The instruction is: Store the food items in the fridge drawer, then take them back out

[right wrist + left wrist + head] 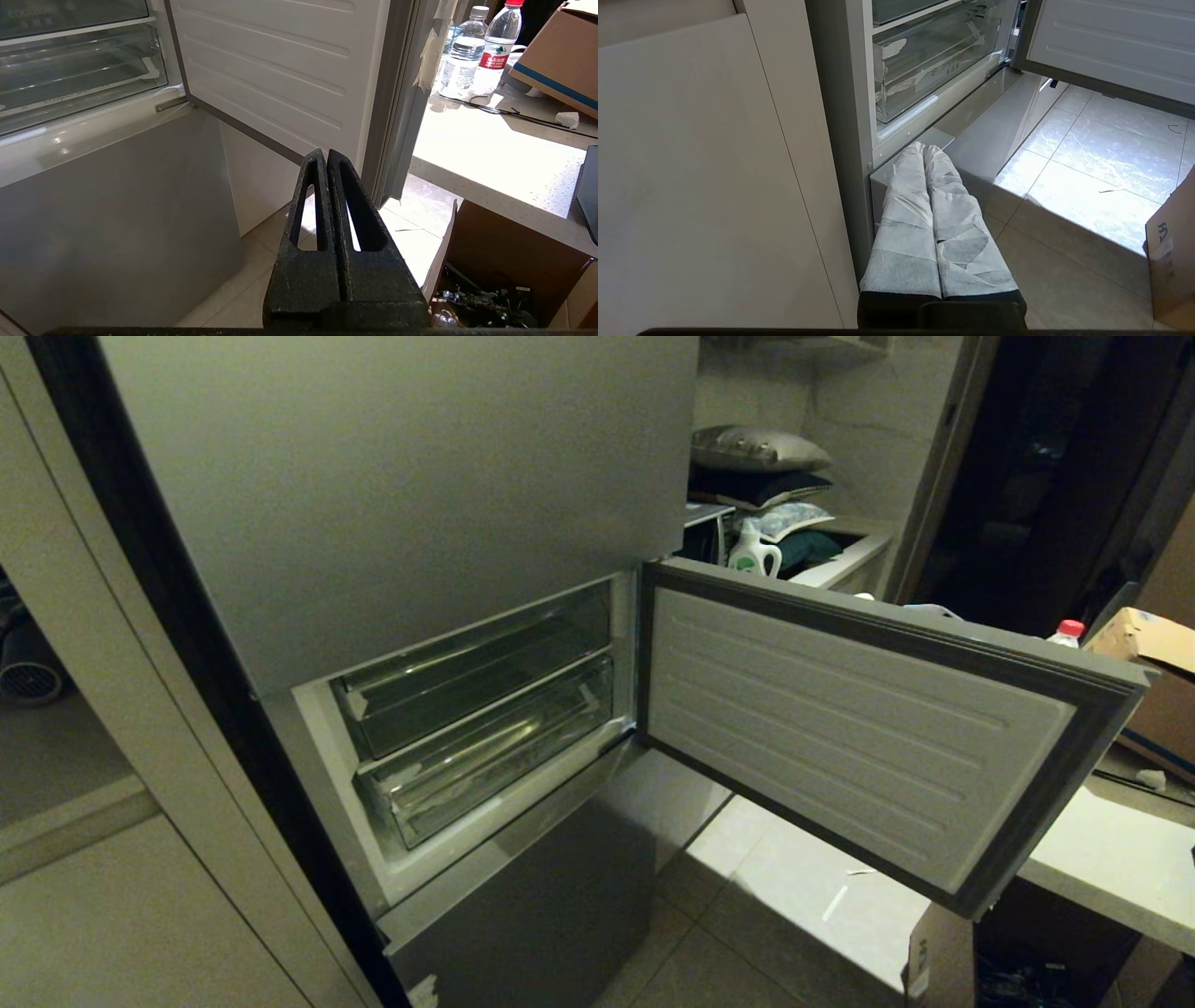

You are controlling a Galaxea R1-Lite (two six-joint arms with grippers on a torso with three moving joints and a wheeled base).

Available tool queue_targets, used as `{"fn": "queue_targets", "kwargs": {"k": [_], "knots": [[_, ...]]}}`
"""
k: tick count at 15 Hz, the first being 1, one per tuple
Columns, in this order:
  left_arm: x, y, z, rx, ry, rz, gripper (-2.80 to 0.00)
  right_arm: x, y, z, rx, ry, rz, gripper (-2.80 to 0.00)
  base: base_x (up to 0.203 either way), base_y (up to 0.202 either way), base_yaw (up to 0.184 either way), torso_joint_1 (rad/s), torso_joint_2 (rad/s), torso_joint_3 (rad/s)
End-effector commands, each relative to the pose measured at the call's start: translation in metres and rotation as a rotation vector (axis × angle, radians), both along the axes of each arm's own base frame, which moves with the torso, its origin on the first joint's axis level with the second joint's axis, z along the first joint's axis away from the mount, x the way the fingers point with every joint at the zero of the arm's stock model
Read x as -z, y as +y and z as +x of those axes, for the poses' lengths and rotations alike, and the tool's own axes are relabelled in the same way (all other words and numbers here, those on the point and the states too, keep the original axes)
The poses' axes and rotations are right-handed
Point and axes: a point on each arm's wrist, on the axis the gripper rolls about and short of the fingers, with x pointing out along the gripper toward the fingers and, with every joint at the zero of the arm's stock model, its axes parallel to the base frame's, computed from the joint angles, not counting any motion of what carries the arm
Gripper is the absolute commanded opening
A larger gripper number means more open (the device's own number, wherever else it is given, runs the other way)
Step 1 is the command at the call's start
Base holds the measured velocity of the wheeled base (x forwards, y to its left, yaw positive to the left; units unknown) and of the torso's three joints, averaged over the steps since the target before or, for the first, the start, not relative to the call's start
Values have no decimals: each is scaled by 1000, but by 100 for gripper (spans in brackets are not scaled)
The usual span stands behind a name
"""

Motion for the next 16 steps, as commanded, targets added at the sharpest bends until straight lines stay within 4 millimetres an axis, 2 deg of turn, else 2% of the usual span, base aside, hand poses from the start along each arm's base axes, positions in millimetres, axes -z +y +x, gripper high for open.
{"fn": "queue_targets", "kwargs": {"k": [1, 8, 16], "knots": [[0, 0, 0, 0, 0, 0, -280, 8, 0, 3, 1, 31, 1, -280, 0, 0, 0, 0, 0, 0], [0, 0, 0, -1, 0, 0, -280, 8, 0, 2, 0, 30, 0, -280, -1, -1, 10, 2, 1, 0], [0, 0, 0, 0, 0, 0, -280, 8, 0, 2, 1, 30, 1, -280, -2, -8, 169, 1, 3, 2]]}}
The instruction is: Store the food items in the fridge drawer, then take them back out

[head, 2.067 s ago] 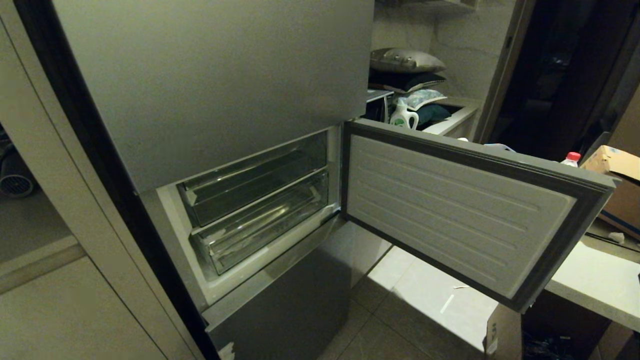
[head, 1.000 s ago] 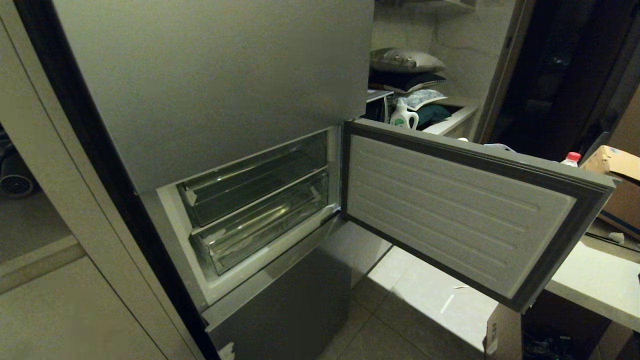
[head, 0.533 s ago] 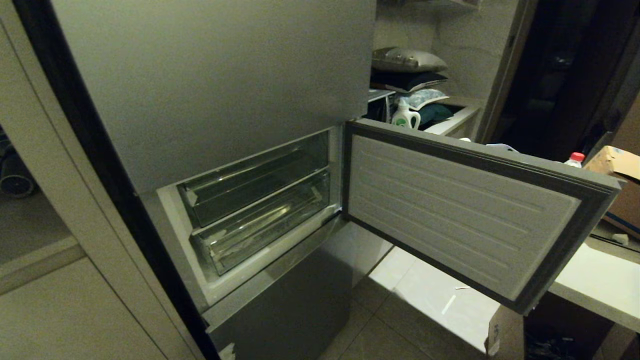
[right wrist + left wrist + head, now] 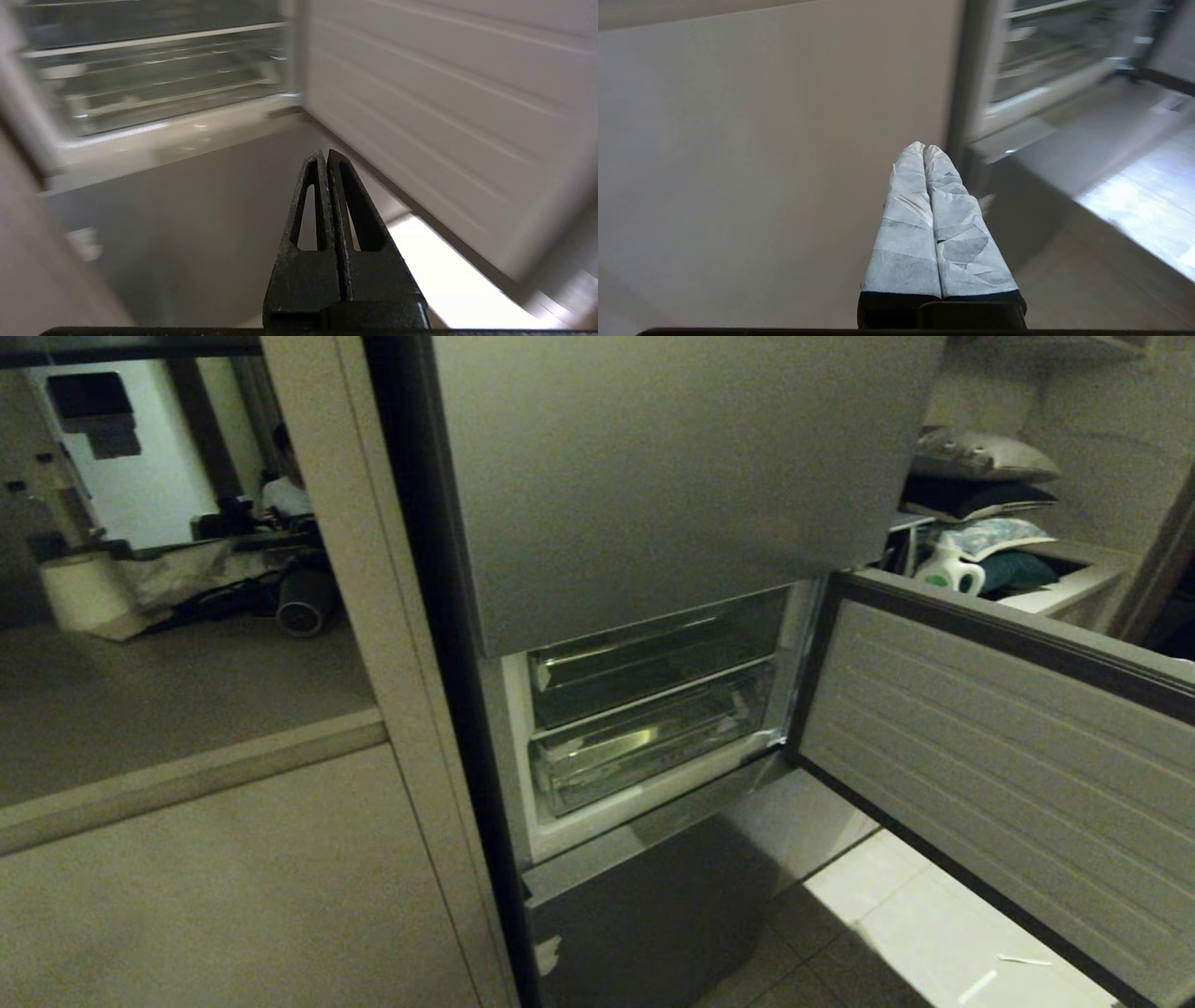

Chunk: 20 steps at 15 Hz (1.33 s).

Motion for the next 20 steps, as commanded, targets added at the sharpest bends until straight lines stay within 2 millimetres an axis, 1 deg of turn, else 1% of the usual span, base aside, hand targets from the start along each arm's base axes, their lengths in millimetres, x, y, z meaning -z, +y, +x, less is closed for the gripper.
{"fn": "queue_targets", "kwargs": {"k": [1, 14, 20], "knots": [[0, 0, 0, 0, 2, 0, -280, 9, 0, 2, 0, 30, 0, -280, -6, -8, 175, -5, -1, 2], [0, 0, 0, 0, 1, 0, -280, 9, 0, 2, 0, 30, 1, -280, 0, -8, 170, 4, 1, 2], [0, 0, 0, 0, 1, 0, -280, 9, 0, 2, 0, 30, 2, -280, 0, -1, 13, -127, 287, 154]]}}
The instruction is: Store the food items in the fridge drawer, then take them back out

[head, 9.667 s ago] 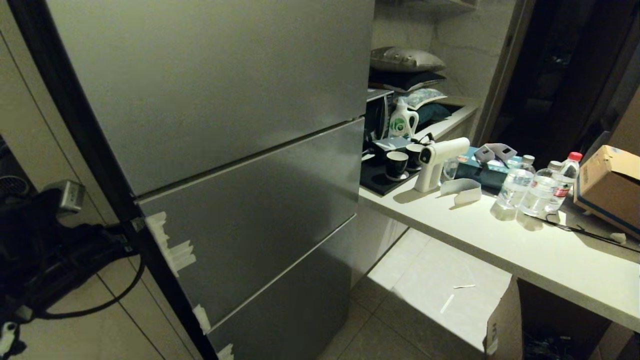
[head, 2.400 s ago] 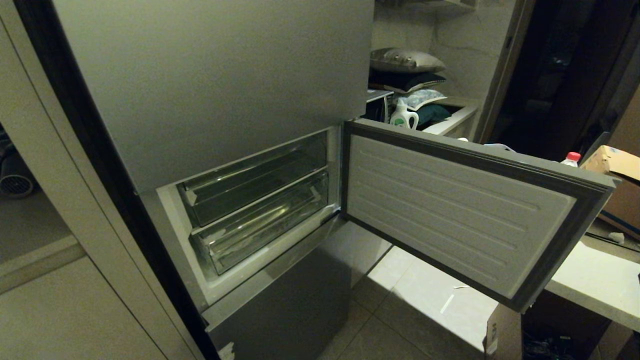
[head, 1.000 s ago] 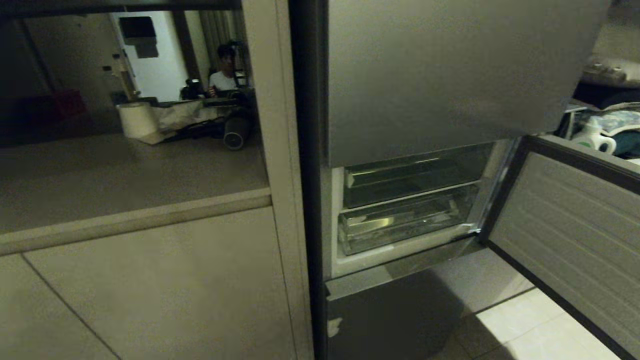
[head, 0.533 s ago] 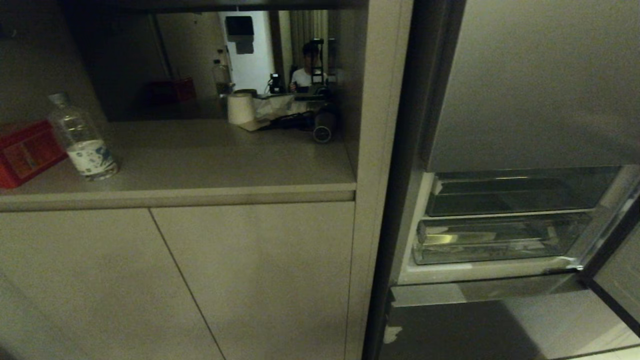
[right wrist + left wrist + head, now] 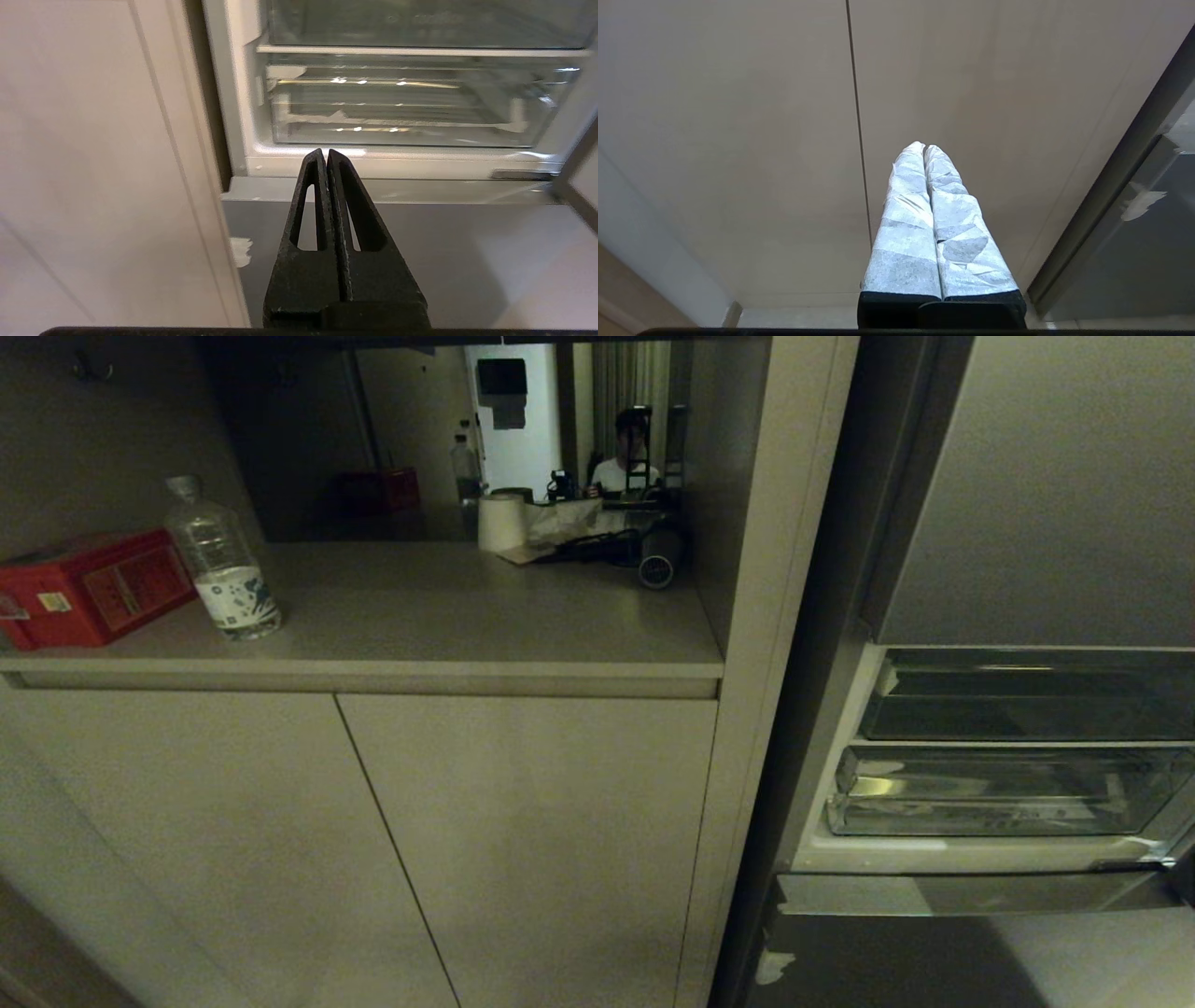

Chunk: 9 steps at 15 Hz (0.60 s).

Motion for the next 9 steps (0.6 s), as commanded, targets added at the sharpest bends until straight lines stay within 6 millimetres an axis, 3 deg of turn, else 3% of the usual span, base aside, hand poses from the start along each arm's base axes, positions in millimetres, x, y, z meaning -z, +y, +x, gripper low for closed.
{"fn": "queue_targets", "kwargs": {"k": [1, 9], "knots": [[0, 0, 0, -1, 1, 0, -280, 8, 0, 2, 0, 30, 0, -280, 0, 0, 0, -134, 302, 165], [0, 0, 0, -1, 0, 0, -280, 8, 0, 3, 0, 31, 0, -280, 0, 0, 0, -148, 337, 189]]}}
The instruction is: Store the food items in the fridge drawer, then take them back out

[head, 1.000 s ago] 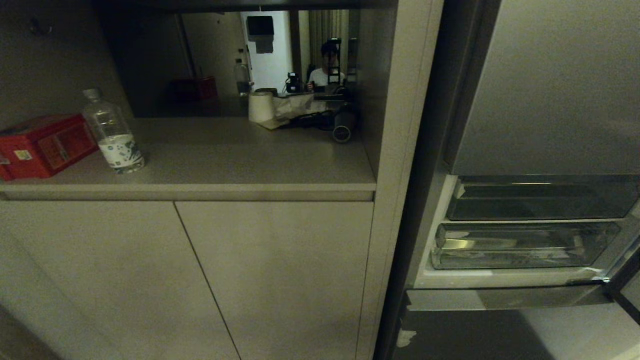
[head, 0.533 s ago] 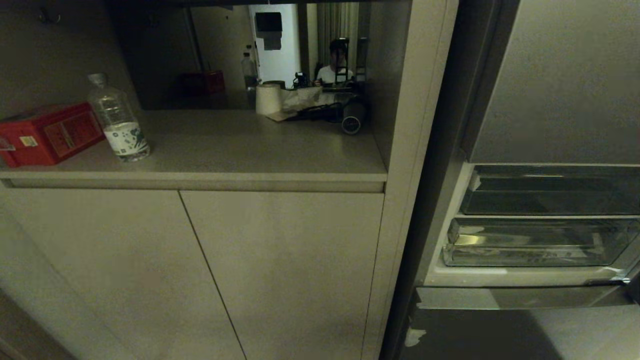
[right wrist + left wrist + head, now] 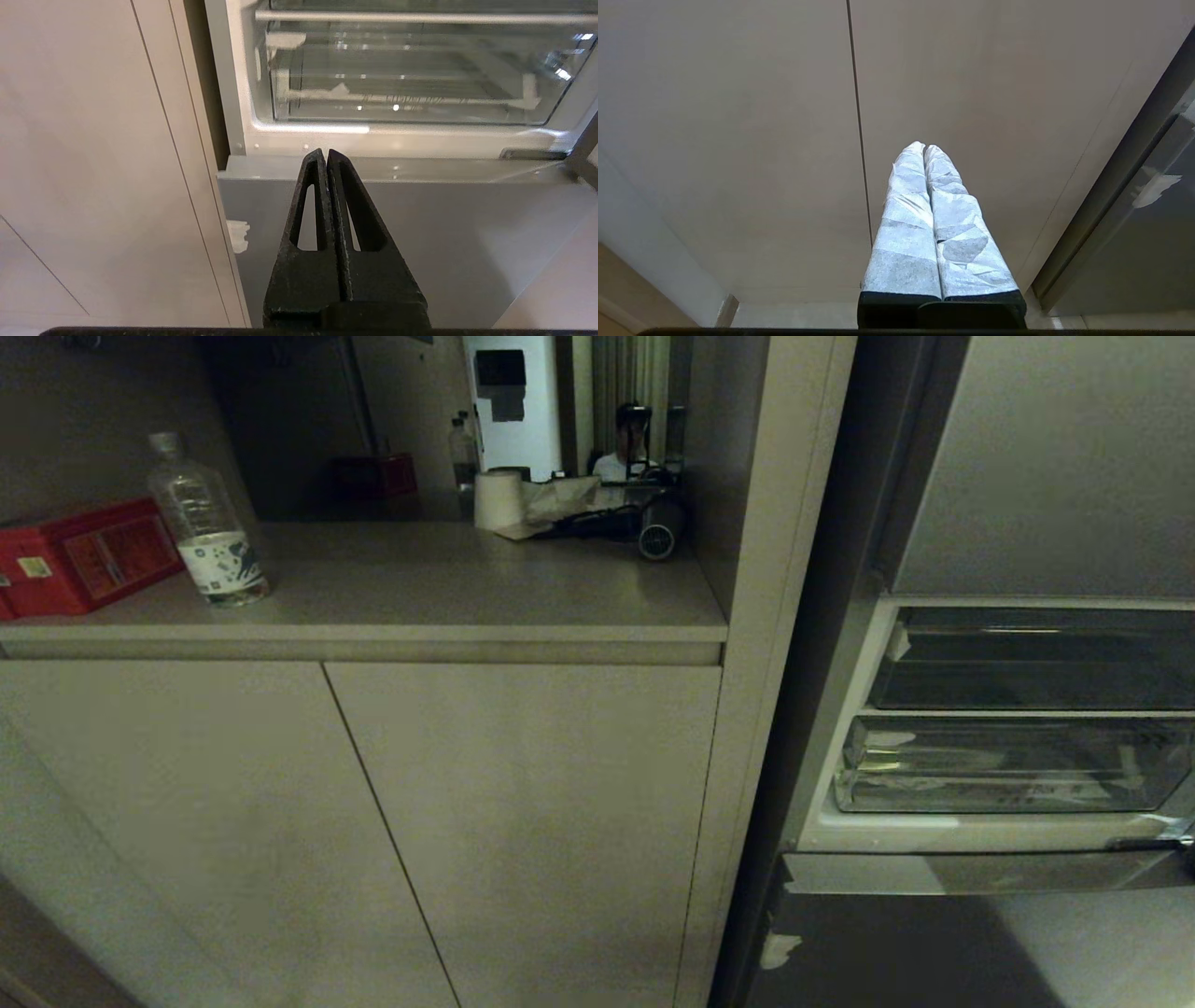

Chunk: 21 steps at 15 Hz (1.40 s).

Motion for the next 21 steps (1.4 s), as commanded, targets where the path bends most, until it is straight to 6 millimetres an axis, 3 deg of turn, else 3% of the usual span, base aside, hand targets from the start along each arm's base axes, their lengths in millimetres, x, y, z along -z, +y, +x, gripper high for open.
{"fn": "queue_targets", "kwargs": {"k": [1, 10, 14, 16, 18, 21], "knots": [[0, 0, 0, 0, 0, 0, -280, 9, 0, 2, 0, 31, 1, -280, 0, 0, 0, -154, 354, 193], [0, 0, 0, 0, 0, 0, -280, 8, 0, 2, -2, 30, -1, -280, 0, 0, 0, -192, 473, 274], [0, 0, 0, 0, 2, 0, -280, 8, 0, 2, -6, 32, -89, -280, 0, 0, 0, -47, 119, 71], [0, 0, 0, 0, 0, 0, -280, -6, 1, 1, -26, 24, -116, -280, 0, 0, 0, 0, 0, 0], [0, 0, 0, 0, 1, 0, -280, -28, 1, 13, -62, 119, -88, -280, 0, 0, 0, 0, 0, 0], [0, 0, 0, 0, 1, 0, -280, -59, 4, 64, -168, 371, -10, -280, 0, 0, 0, 0, 0, 0]]}}
